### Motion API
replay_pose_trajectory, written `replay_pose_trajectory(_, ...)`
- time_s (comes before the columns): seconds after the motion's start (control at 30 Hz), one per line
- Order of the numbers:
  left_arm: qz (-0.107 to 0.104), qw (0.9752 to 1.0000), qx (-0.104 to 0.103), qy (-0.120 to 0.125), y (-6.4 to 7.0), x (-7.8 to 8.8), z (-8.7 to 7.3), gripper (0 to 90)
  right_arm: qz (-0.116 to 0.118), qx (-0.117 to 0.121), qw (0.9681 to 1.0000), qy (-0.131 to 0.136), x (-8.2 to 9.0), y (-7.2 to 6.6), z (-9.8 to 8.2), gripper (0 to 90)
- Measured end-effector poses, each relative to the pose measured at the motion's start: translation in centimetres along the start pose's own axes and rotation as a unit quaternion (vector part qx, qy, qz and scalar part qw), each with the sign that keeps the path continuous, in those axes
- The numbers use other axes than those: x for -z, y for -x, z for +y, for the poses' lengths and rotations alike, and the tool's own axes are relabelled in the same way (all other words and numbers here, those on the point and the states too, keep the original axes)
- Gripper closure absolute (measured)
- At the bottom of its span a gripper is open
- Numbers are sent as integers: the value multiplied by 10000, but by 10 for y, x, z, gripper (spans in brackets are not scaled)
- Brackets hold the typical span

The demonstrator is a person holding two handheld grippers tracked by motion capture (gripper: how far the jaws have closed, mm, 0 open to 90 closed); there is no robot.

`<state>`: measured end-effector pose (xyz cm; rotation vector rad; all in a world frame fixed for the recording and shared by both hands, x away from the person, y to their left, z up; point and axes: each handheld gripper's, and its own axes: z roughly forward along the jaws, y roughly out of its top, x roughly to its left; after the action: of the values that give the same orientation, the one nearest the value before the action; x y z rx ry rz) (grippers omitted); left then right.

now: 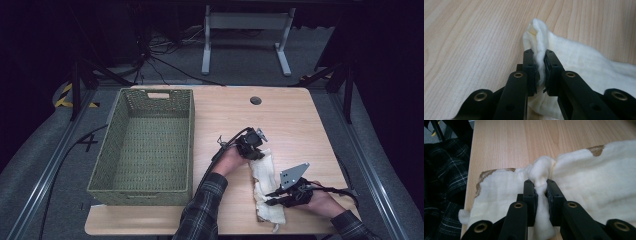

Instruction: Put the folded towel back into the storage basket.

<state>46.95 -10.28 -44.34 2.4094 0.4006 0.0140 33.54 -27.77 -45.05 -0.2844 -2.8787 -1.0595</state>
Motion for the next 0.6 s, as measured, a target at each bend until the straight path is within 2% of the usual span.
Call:
replay_pose_trajectory(0.1,93,9999,42,43,3,10,4,820,7,-41,9999,112,4,2,3,809)
replay_pose_trajectory(0.17,201,9998,45,70,6,18,6,819,-114,3,9999,58,9,4,6,809)
replay_pose_trajectory(0.37,422,9991,19,16,13,43,14,819,-180,123,9995,232,19,6,25,808)
replay_pose_trajectory(0.43,538,9985,-9,-35,15,50,18,819,-140,76,9991,381,23,8,29,808)
replay_pose_trajectory(0.5,549,9985,6,-13,16,55,19,819,-172,48,9989,434,28,9,34,808)
replay_pose_trajectory(0.53,703,9975,-9,-41,18,65,24,819,-221,82,9987,460,32,9,39,808)
replay_pose_trajectory(0.6,770,9970,-29,-33,19,71,28,819,-221,107,9985,497,34,10,43,808)
